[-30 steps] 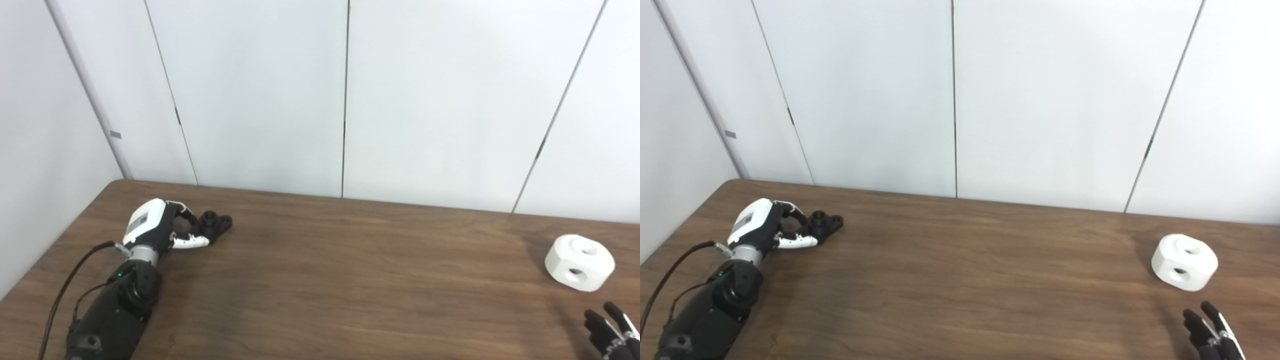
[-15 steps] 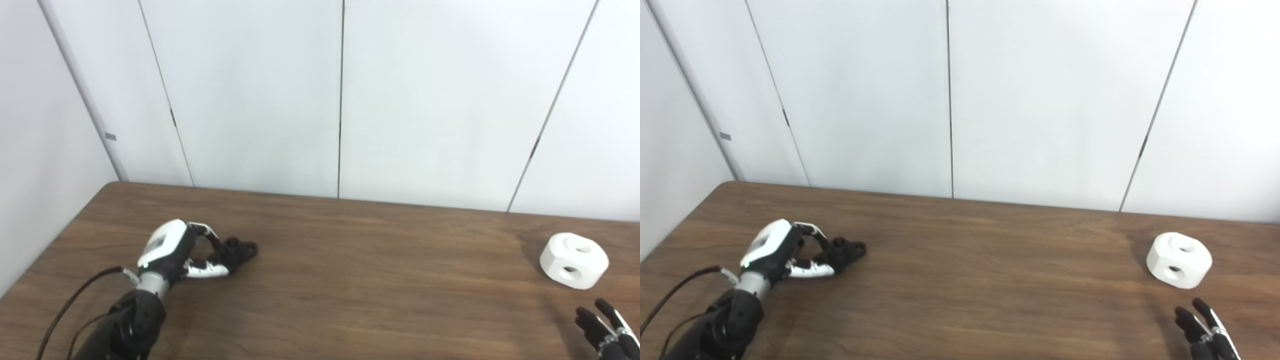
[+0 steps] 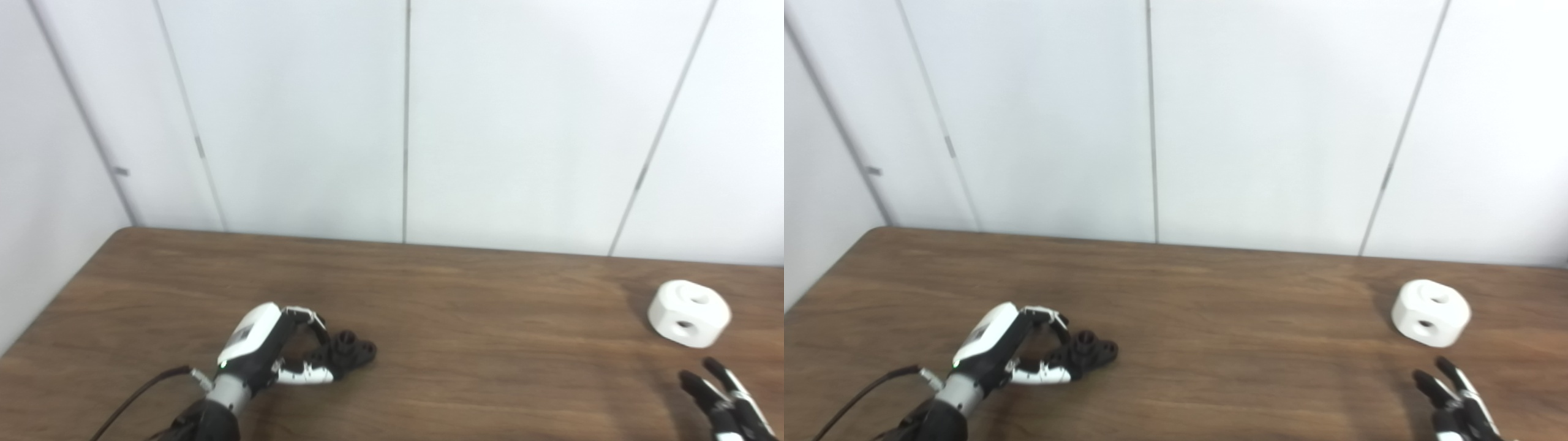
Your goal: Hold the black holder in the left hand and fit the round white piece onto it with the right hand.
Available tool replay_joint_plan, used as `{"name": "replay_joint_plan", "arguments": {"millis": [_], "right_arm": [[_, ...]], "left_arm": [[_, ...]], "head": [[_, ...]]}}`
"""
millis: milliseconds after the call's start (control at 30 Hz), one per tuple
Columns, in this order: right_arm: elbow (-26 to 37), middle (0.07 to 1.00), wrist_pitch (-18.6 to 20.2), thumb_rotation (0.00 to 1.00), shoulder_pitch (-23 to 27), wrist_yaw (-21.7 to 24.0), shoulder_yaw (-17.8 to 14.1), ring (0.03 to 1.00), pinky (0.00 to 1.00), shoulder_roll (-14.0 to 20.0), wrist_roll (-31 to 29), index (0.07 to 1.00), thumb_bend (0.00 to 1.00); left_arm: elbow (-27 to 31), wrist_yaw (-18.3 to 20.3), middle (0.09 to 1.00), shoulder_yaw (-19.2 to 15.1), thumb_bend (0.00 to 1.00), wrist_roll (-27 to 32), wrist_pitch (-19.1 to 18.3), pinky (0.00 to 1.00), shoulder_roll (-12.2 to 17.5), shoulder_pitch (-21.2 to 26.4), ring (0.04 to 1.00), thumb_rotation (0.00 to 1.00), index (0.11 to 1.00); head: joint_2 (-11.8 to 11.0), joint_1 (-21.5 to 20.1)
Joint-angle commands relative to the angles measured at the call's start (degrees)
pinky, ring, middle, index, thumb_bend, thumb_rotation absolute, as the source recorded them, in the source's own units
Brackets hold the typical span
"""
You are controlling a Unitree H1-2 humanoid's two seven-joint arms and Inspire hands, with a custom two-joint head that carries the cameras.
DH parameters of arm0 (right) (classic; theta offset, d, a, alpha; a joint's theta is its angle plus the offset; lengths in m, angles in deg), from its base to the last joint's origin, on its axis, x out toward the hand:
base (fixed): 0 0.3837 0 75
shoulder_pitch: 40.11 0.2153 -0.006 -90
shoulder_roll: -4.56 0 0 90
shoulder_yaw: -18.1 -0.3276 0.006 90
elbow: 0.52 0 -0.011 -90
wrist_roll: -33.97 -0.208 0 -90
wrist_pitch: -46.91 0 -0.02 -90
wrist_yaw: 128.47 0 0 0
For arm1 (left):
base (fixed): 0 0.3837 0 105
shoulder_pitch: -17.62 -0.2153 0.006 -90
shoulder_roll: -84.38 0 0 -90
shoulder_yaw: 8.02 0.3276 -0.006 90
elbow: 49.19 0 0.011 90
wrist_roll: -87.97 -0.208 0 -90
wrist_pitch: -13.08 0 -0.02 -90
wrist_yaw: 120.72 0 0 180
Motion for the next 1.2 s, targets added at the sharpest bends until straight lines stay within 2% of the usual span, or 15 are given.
{"name": "replay_joint_plan", "arguments": {"millis": [0,200,300,533,633,833,1033,1167], "right_arm": [[0.18,0.825,0.14,0.73,-0.91,-0.6,1.05,0.868,0.95,-1.47,0.32,0.888,0.59],[2.28,0.821,1.37,0.74,-1.16,-1.61,1.81,0.847,0.93,-2.08,1.45,0.892,0.6],[3.67,0.828,2.44,0.75,-1.3,-2.3,2.34,0.852,0.95,-2.36,1.9,0.91,0.62],[6.67,0.839,5.46,0.75,-1.67,-3.66,3.32,0.856,0.94,-2.39,2.39,0.935,0.61],[7.62,0.846,6.53,0.76,-1.68,-3.93,3.64,0.871,0.98,-2.23,2.78,0.942,0.61],[9.32,0.842,8.63,0.74,-1.61,-4.28,4.21,0.871,0.98,-2.23,2.64,0.945,0.58],[10.65,0.843,10.02,0.75,-1.57,-5.16,4.93,0.877,0.99,-2.3,3.77,0.94,0.61],[11.15,0.84,10.2,0.75,-1.52,-5.49,5.31,0.863,0.99,-2.39,4.07,0.935,0.59]], "left_arm": [[2.85,1.13,0.742,1.27,0.52,-0.85,0.04,0.74,-0.77,-0.85,0.819,0.05,0.485],[6.62,3.61,0.756,6.34,0.52,-4.0,0.55,0.71,-2.65,-3.98,0.833,0.05,0.485],[7.02,3.74,0.752,8.84,0.52,-5.46,1.28,0.71,-3.79,-5.09,0.825,0.05,0.484],[6.86,4.86,0.76,12.66,0.52,-7.29,0.69,0.74,-6.89,-7.69,0.839,0.05,0.485],[6.17,4.76,0.77,14.25,0.52,-8.74,1.78,0.75,-6.71,-8.1,0.849,0.05,0.485],[7.27,6.24,0.789,16.04,0.52,-10.69,2.43,0.79,-5.65,-8.37,0.872,0.05,0.486],[7.51,7.16,0.785,16.54,0.52,-10.3,3.79,0.77,-5.14,-8.49,0.862,0.05,0.486],[7.91,8.28,0.785,16.37,0.52,-10.34,3.8,0.77,-4.95,-8.41,0.865,0.05,0.486]], "head": [[0.6,-0.82],[2.71,-3.46],[3.82,-4.38],[5.88,-5.61],[6.53,-5.99],[8.13,-6.69],[9.29,-7.55],[10.14,-7.95]]}}
